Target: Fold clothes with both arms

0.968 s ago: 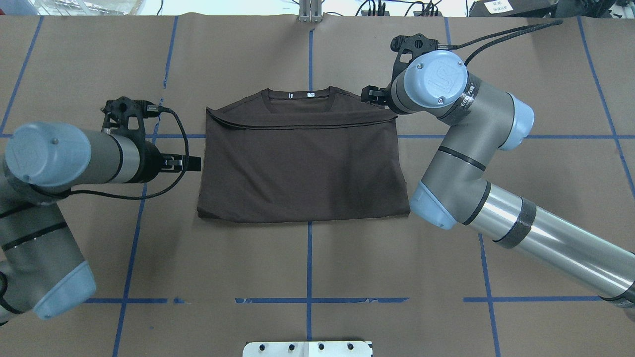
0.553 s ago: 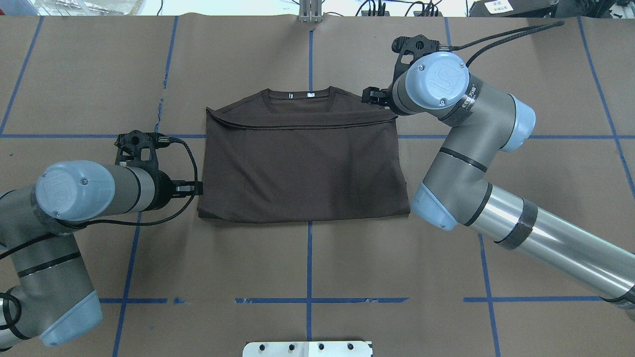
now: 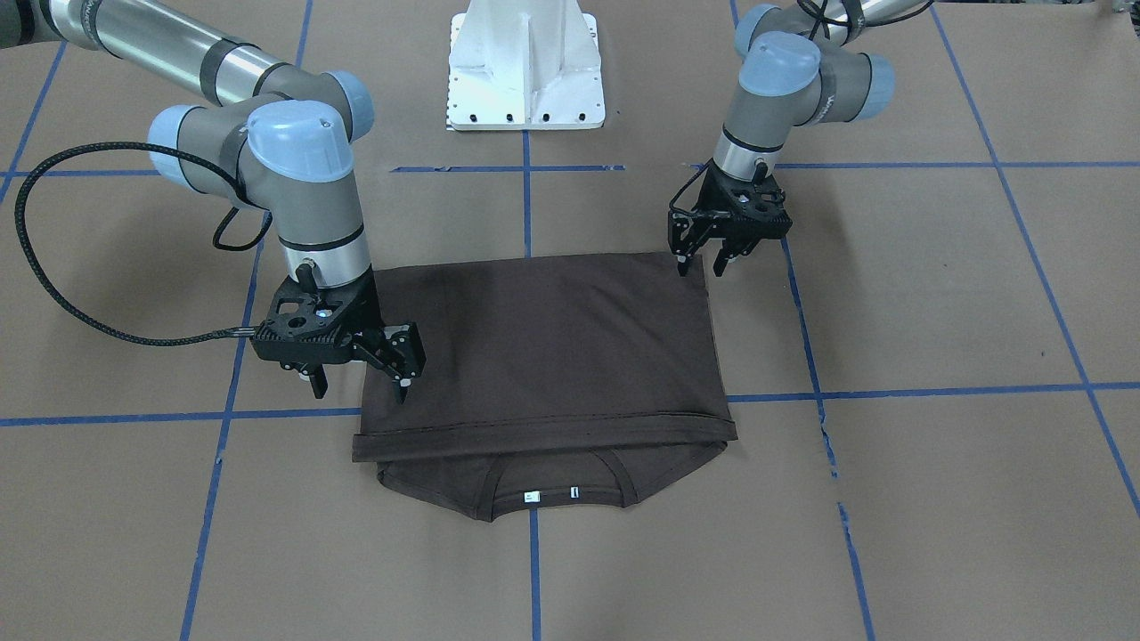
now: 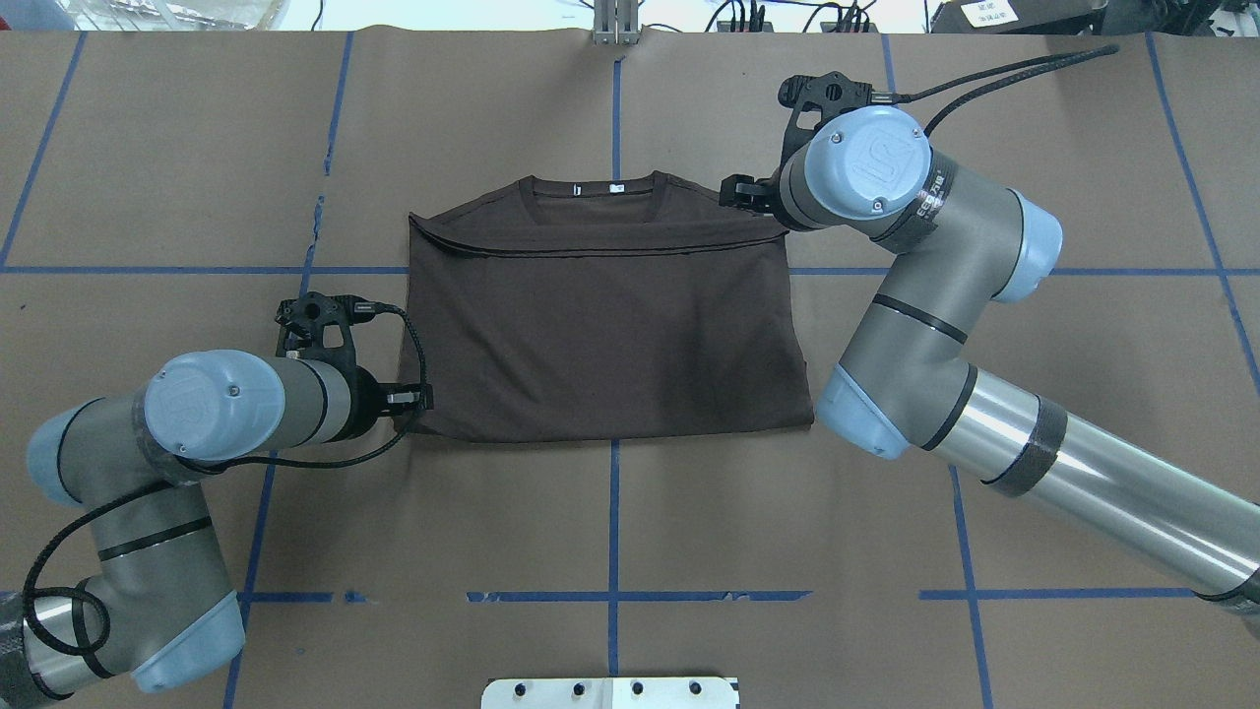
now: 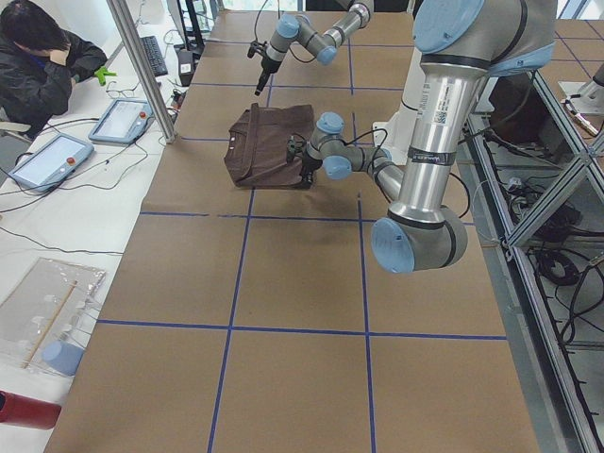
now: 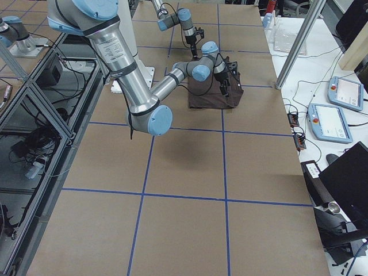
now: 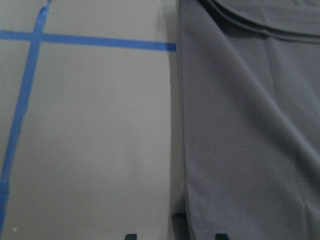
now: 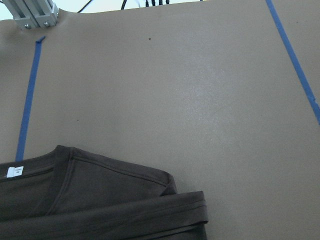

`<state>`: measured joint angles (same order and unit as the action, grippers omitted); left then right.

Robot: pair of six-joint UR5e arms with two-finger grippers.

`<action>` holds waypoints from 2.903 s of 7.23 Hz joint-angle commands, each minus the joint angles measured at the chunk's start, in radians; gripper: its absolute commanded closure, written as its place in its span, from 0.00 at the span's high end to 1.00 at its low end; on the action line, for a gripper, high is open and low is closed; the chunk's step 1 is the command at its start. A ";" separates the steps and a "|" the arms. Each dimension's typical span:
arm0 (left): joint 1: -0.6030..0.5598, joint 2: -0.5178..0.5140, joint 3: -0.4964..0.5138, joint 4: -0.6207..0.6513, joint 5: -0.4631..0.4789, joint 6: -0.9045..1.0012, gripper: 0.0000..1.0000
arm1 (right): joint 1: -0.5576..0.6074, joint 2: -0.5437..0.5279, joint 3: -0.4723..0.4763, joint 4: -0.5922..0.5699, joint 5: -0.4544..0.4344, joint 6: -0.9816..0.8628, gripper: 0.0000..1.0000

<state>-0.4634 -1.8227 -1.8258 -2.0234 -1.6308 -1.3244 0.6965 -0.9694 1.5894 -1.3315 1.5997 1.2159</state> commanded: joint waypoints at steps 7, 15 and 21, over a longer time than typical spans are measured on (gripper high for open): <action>0.019 0.013 -0.004 0.006 0.005 -0.033 0.00 | -0.003 -0.006 -0.002 0.002 -0.003 0.002 1.00; -0.418 -0.379 0.554 -0.039 -0.003 0.352 0.00 | -0.005 -0.003 -0.005 0.003 -0.004 0.008 1.00; -0.474 -0.399 0.637 -0.248 -0.209 0.504 1.00 | -0.032 0.058 -0.038 0.000 -0.004 0.142 0.94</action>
<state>-0.9361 -2.2540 -1.1220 -2.2692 -1.7182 -0.8308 0.6733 -0.9496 1.5752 -1.3291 1.5954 1.2766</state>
